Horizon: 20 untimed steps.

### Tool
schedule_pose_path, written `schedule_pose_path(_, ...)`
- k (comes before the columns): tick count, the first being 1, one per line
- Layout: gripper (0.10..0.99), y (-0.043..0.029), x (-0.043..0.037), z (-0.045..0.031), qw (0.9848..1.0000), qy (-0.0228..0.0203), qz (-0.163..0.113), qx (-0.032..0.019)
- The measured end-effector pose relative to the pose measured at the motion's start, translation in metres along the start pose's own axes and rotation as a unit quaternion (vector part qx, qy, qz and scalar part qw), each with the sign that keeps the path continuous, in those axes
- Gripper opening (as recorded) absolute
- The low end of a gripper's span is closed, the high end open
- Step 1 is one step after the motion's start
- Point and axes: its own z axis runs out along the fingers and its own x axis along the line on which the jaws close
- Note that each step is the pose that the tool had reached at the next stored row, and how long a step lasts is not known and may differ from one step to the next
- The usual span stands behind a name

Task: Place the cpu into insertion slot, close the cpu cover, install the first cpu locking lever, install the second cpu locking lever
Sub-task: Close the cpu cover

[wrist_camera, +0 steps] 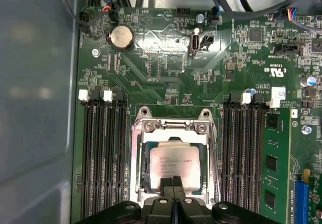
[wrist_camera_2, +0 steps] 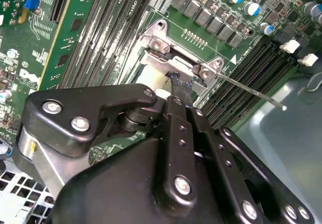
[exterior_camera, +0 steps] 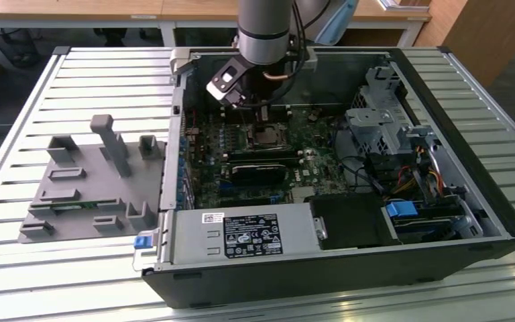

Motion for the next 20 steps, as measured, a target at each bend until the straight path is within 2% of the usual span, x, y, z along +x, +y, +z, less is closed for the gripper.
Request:
schedule_pose_path(13, 0.106, -0.0024, -0.0001, 0.0122, 1.0, -0.0001, 0.0, 0.0001)
schedule_pose_path(20, 0.106, -0.0014, 0.0011, 0.0131, 1.0, -0.0001, 0.0, 0.0001)
